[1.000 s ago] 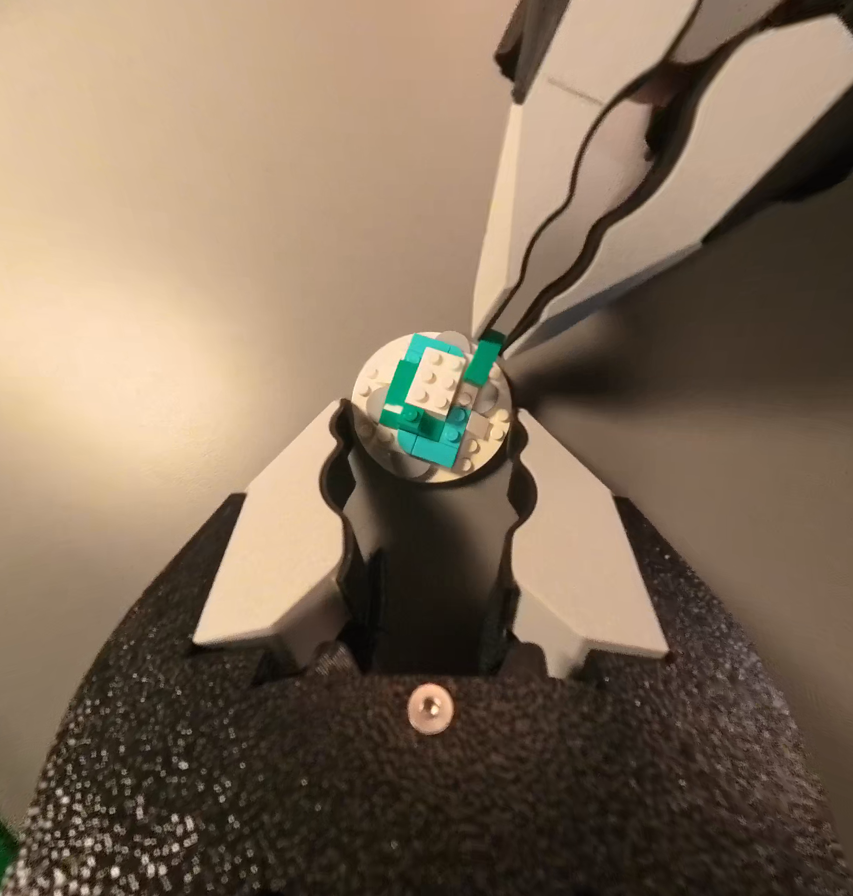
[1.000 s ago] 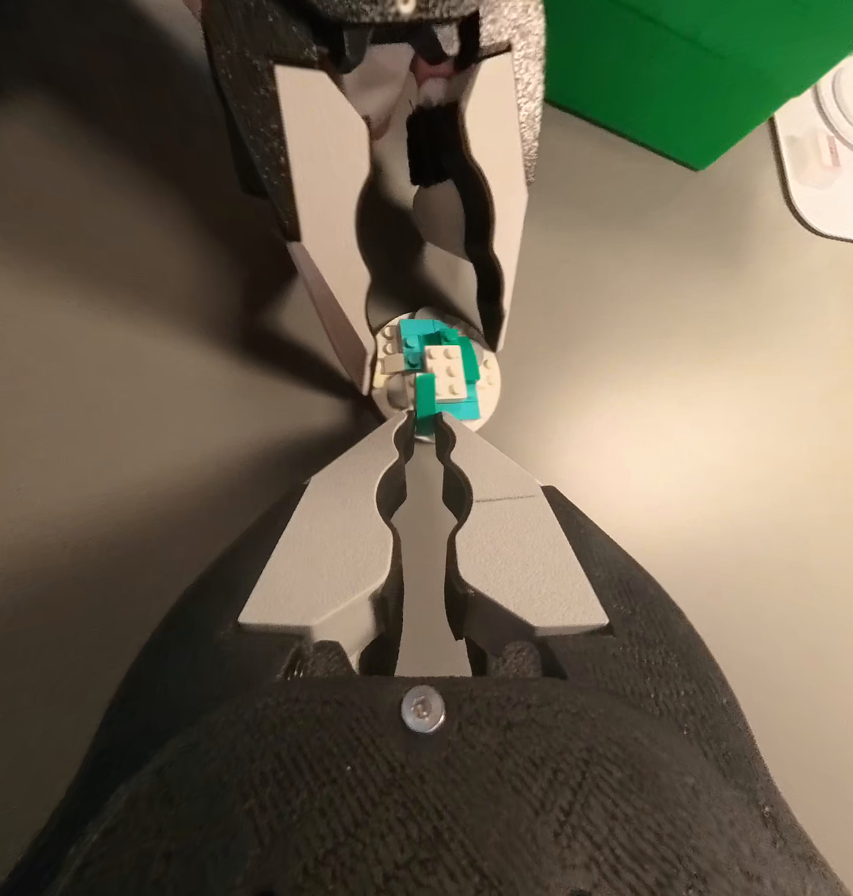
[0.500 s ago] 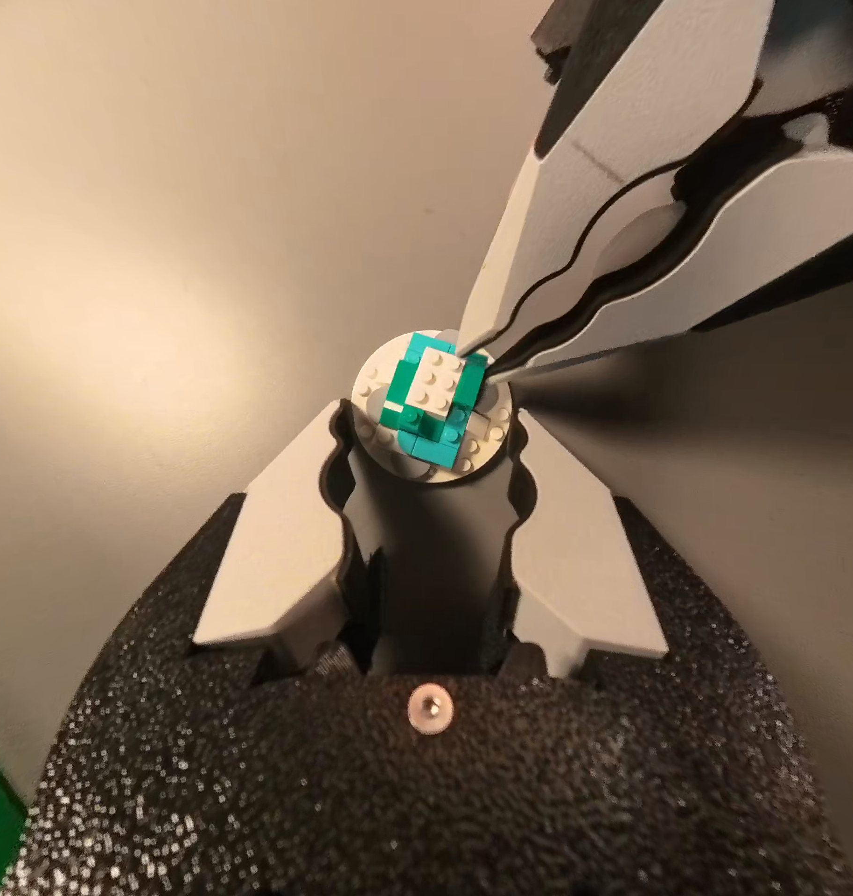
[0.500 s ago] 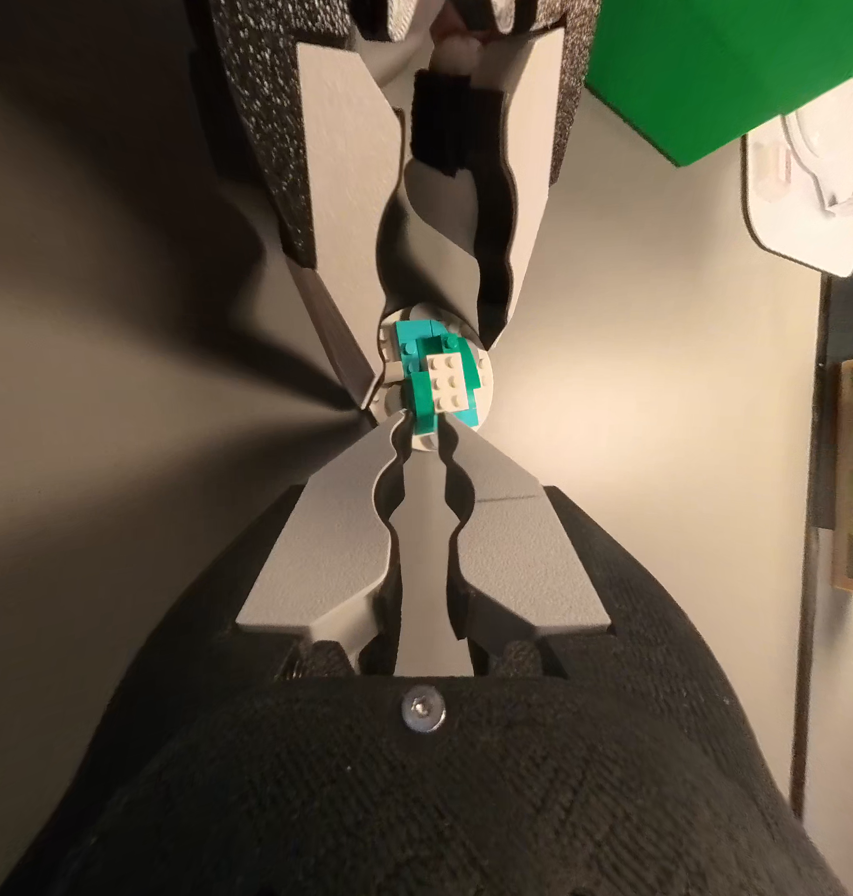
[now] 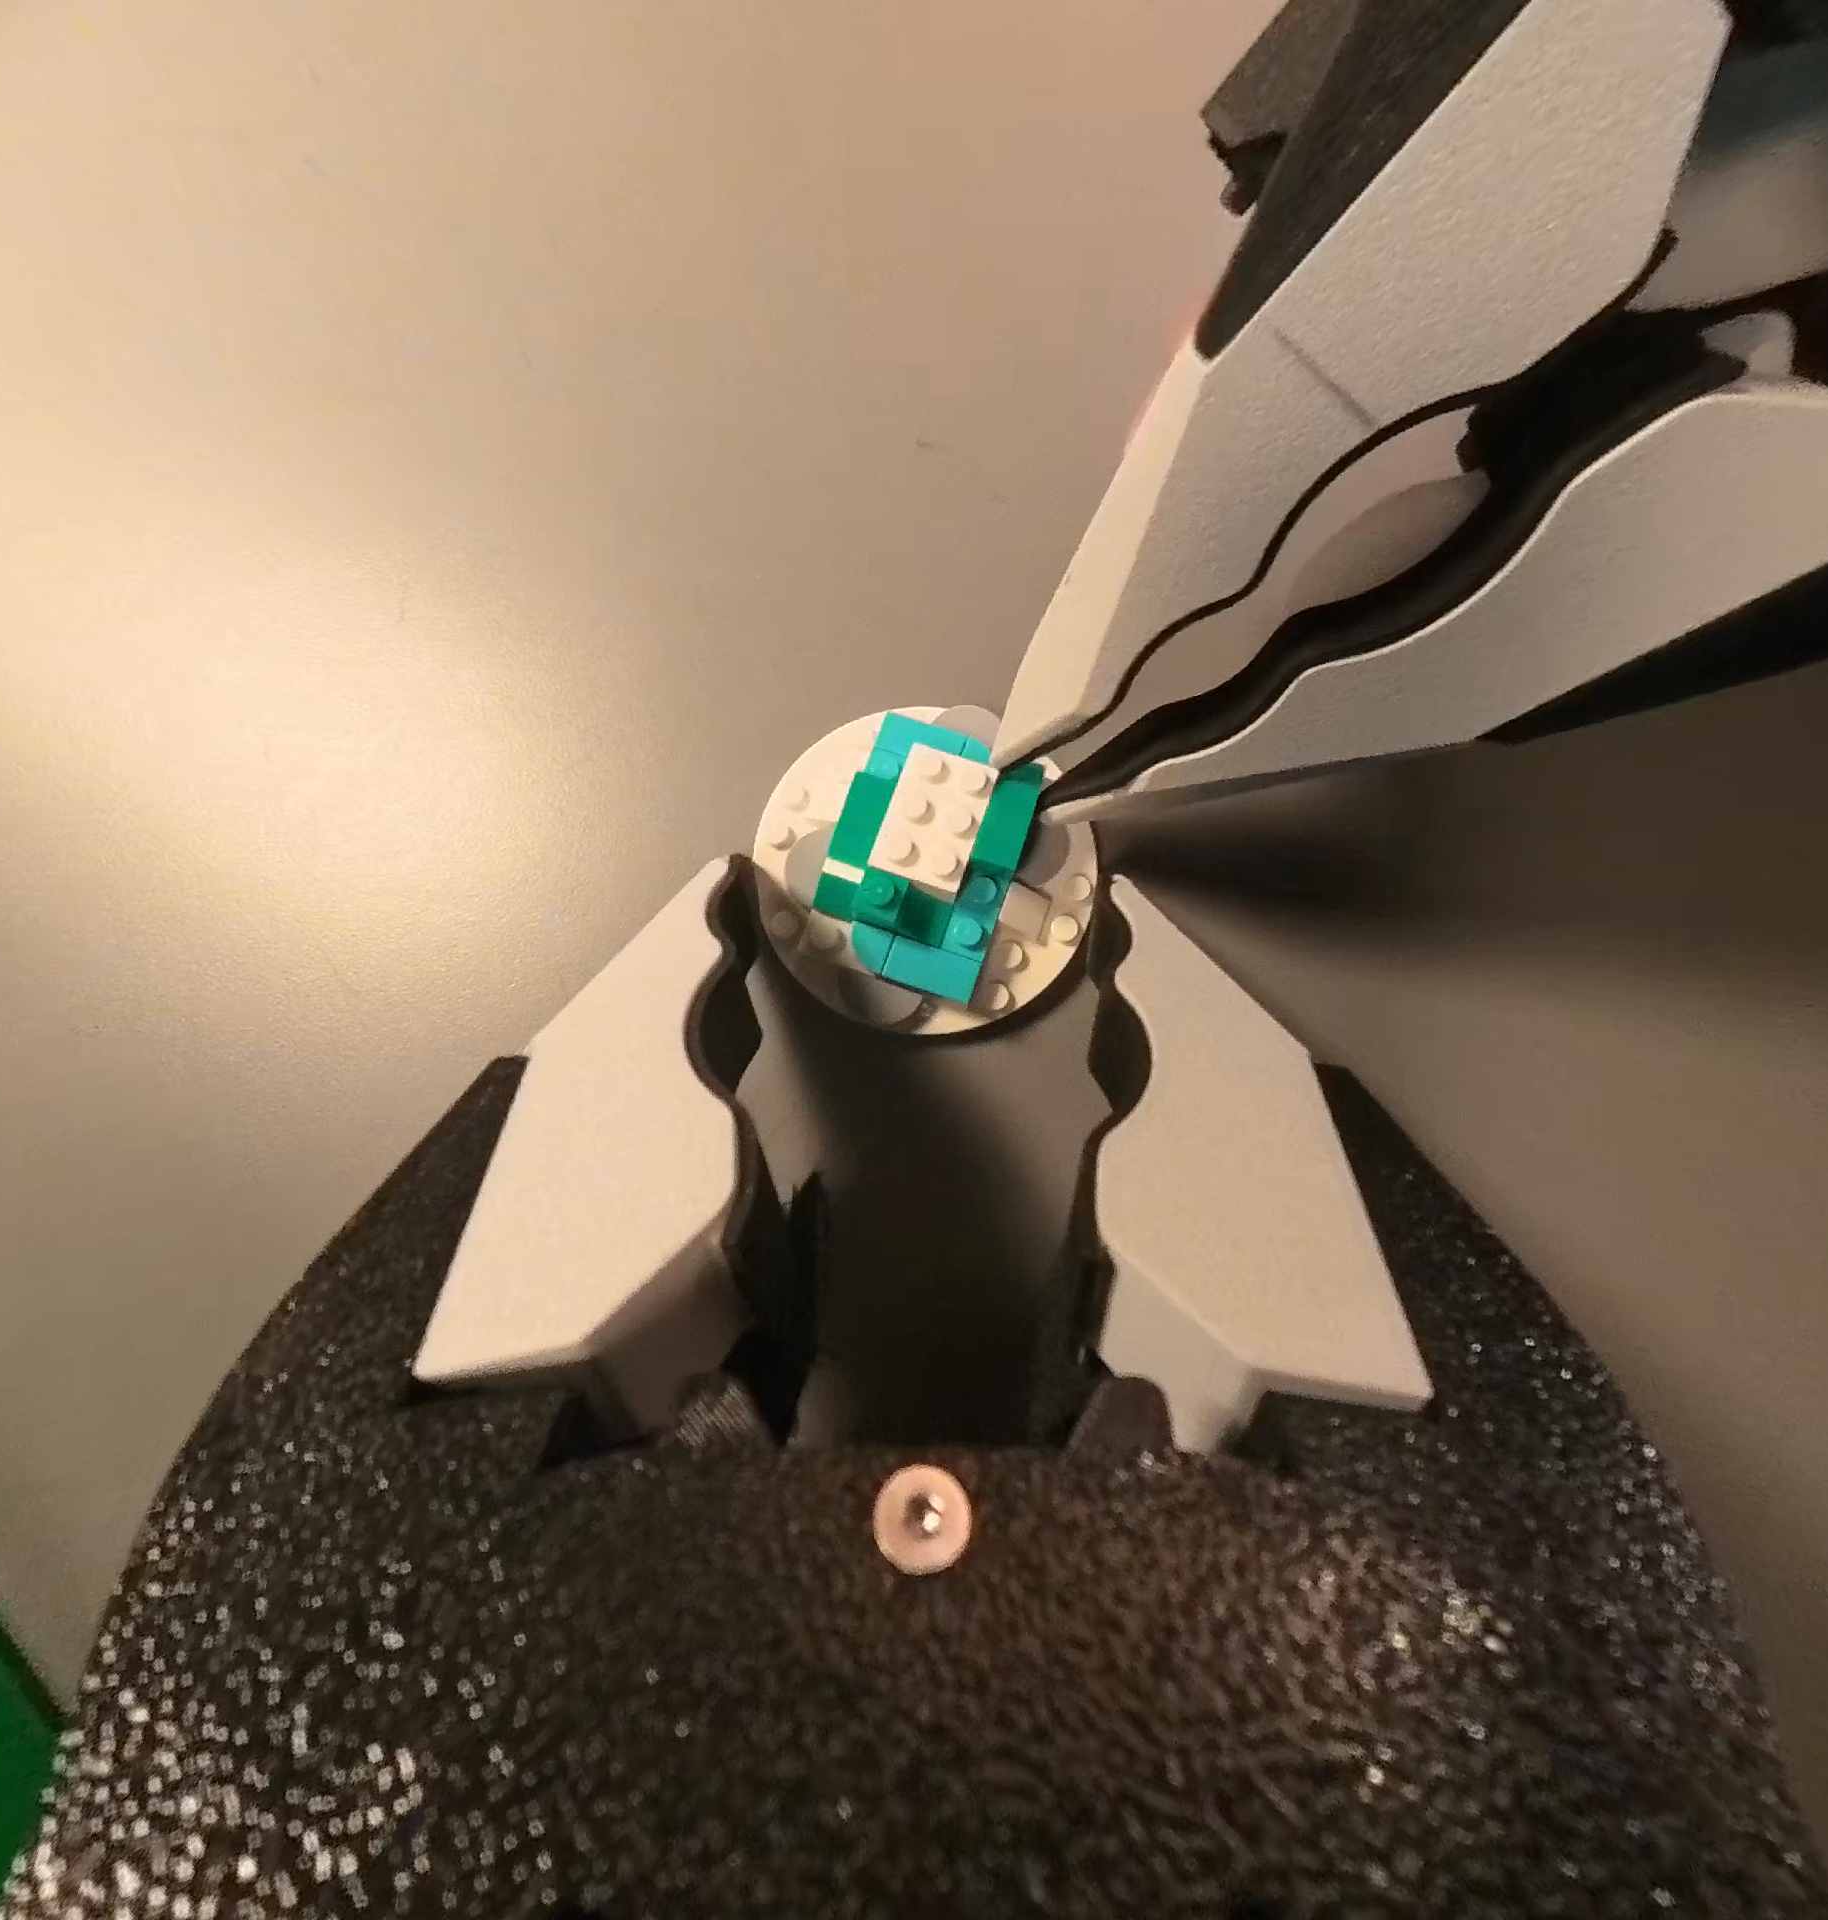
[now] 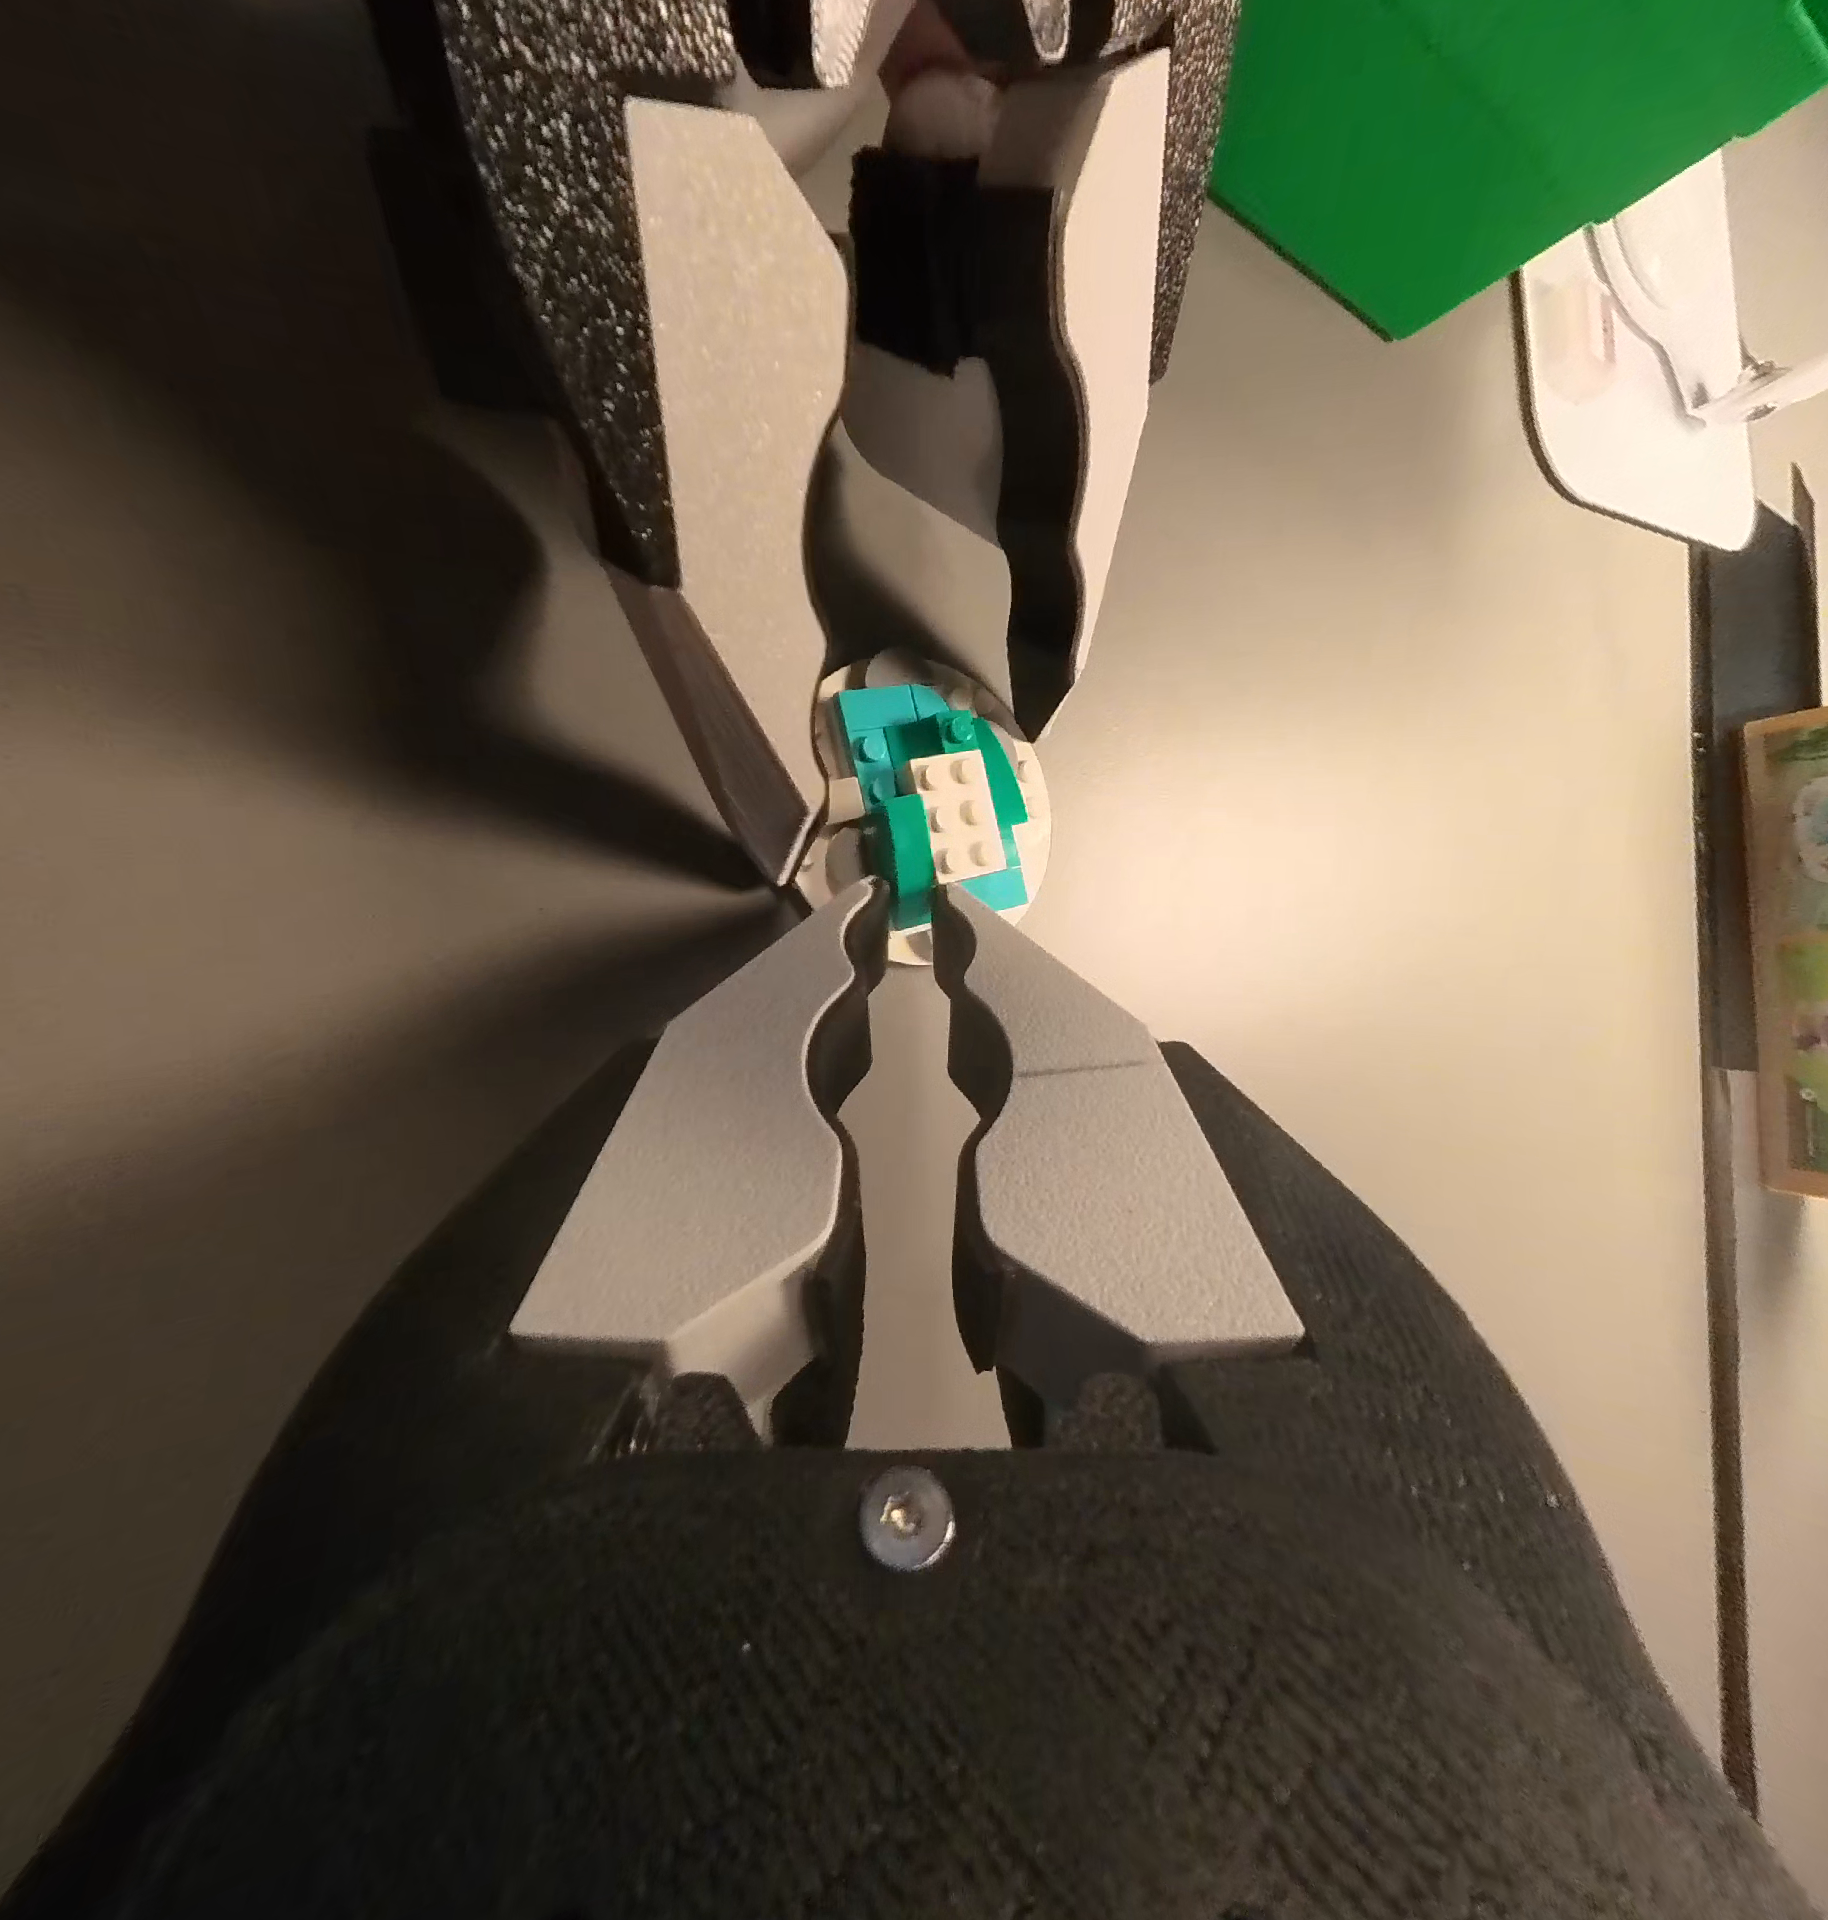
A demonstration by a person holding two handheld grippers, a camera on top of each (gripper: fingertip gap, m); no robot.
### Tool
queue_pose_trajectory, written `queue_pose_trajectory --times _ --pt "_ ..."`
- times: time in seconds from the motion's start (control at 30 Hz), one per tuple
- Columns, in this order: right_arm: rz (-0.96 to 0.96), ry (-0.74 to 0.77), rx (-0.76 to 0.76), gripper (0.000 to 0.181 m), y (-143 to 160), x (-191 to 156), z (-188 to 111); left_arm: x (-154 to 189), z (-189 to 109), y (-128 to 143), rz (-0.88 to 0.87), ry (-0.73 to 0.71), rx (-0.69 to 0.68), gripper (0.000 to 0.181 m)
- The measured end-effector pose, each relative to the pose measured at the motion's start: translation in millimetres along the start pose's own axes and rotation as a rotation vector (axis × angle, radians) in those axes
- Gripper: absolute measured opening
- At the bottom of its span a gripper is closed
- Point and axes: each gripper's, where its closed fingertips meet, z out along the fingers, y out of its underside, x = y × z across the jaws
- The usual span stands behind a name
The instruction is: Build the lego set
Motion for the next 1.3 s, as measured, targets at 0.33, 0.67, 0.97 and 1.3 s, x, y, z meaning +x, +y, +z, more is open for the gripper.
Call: queue_pose_trajectory --times 0.33,0.67,0.97,1.3 --pt "-0.067 0.047 -0.006 0.002 -4 -2 1 -1 0 0 -0.009 -0.011 -0.005 0.062" --pt "-0.078 0.060 -0.004 0.002 -5 -2 2 -1 0 0 -0.009 -0.011 -0.006 0.062" --pt "-0.072 0.073 0.009 0.003 -6 -1 2 -1 0 0 -0.009 -0.011 -0.003 0.062" --pt "-0.106 0.153 0.041 0.011 -2 14 -8 -1 1 -1 -0.010 -0.008 0.004 0.062"
